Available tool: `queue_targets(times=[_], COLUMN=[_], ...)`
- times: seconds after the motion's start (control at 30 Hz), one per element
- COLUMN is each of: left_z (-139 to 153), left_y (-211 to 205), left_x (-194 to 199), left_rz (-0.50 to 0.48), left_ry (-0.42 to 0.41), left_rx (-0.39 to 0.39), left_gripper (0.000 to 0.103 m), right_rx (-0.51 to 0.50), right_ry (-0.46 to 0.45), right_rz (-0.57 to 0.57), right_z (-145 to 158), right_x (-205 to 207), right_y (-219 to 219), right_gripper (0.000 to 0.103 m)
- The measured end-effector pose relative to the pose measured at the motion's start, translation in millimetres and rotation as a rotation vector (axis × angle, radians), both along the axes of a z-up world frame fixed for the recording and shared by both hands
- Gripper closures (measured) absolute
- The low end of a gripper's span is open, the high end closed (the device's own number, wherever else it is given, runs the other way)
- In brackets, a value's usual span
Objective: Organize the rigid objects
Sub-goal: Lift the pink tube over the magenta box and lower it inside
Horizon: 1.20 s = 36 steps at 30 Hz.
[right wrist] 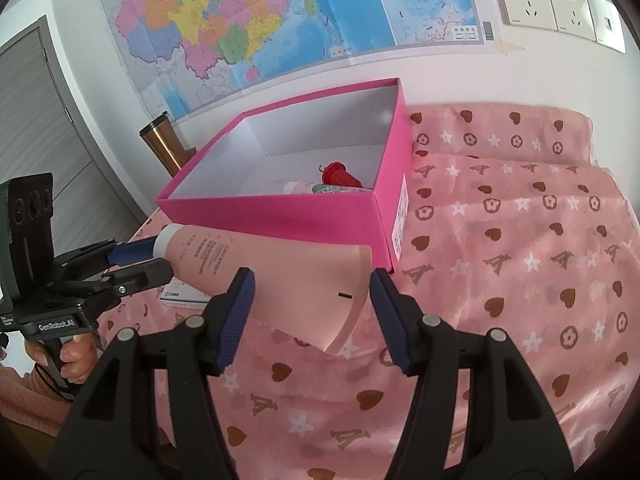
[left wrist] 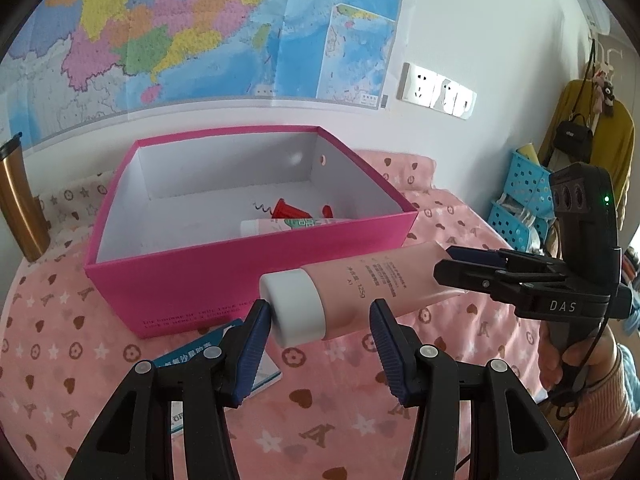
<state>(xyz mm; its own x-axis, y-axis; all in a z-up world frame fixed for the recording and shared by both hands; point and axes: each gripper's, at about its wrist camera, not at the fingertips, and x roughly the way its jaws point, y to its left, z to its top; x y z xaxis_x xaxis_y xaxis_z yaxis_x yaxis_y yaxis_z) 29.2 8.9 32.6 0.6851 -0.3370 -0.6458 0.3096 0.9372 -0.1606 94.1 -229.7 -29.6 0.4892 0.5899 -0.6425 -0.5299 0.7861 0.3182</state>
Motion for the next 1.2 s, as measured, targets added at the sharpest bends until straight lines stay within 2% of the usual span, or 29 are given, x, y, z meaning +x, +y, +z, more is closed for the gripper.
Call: queue_targets(times=[1.2], left_z=[17], left_y=[6], left_x=[21], left_rz=[0.028], left_ry=[-0.052], left_rx=[0.003], left_gripper=[0.051], right_rx=[0.004], right_ry=[-0.100], right_rz=[0.019], right_z=[31], right_x=[21], right_y=[12], right_gripper=[0.041])
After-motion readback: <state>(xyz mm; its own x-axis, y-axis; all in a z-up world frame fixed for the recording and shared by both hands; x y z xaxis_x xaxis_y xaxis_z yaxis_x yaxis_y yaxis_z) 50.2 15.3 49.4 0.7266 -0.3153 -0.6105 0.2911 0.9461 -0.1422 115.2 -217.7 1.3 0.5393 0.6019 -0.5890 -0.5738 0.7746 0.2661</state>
